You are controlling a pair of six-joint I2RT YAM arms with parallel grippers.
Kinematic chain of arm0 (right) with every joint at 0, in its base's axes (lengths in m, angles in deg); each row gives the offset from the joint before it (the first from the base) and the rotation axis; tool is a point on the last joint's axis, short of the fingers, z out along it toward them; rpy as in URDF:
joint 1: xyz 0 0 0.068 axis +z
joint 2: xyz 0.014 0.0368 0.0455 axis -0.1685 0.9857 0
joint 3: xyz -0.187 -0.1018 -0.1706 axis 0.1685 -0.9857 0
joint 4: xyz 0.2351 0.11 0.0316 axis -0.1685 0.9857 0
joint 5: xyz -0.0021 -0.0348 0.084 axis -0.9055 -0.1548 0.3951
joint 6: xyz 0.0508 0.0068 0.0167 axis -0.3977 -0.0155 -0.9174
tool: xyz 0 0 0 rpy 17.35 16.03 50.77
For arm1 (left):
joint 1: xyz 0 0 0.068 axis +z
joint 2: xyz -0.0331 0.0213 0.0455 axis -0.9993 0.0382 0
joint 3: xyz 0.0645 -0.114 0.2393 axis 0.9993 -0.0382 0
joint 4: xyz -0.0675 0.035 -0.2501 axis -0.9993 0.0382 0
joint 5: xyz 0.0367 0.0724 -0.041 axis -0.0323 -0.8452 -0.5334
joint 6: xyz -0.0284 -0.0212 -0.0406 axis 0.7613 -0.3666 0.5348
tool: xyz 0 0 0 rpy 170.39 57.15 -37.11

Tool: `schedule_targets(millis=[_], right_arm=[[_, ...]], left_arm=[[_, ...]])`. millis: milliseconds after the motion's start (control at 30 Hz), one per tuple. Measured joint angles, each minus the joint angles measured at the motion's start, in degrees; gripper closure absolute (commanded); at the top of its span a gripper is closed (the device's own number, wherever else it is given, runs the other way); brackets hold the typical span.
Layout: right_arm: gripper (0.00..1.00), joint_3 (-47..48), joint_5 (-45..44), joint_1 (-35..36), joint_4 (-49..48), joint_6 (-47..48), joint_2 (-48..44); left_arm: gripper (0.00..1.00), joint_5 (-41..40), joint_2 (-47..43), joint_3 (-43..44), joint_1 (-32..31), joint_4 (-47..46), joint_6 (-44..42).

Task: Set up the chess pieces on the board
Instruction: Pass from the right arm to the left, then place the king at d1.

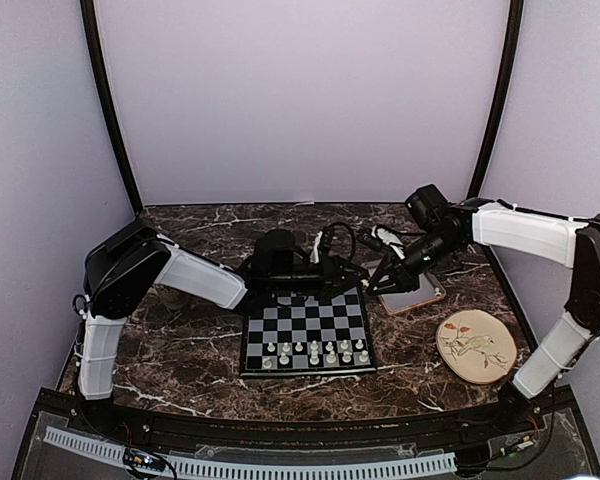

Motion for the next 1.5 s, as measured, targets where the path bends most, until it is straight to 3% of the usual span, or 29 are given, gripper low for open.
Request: schedule_targets(millis=[267,600,767,967,1167,1300,1500], right_arm=[[0.87,0.3,0.0,0.0,-0.1,-0.2,1.0],[0.71,0.3,-0.5,0.0,1.0,0.5,1.2],[0.69,-1.6,0.8,-1.8,3.1,3.3,-4.4],[0.7,-8.7,3.1,-7.4,1.2,3.7,-10.1],[0.7,-11.8,1.7,-10.3,-1.9,2.1,-9.4],[0.7,-11.8,1.7,-10.3,-3.7,1.5,-9.4],[0.7,-12.8,1.3,-10.3,-4.6,1.4,-9.4]], left_arm=[[0.93,1.1,0.7,0.7,0.0,-1.4,1.1],[0.95,2.6,0.6,0.9,0.2,1.4,-2.8],[0.94,1.0,-4.8,0.9,0.2,13.8,-14.1],[0.93,-4.6,-17.3,-0.6,-0.3,30.2,-33.9],[0.93,-14.2,-27.2,-3.2,-6.5,42.8,-53.3],[0.93,-18.4,-31.0,-8.0,-10.6,47.1,-60.7],[0.92,-22.3,-34.2,-15.4,-11.1,50.5,-64.9]])
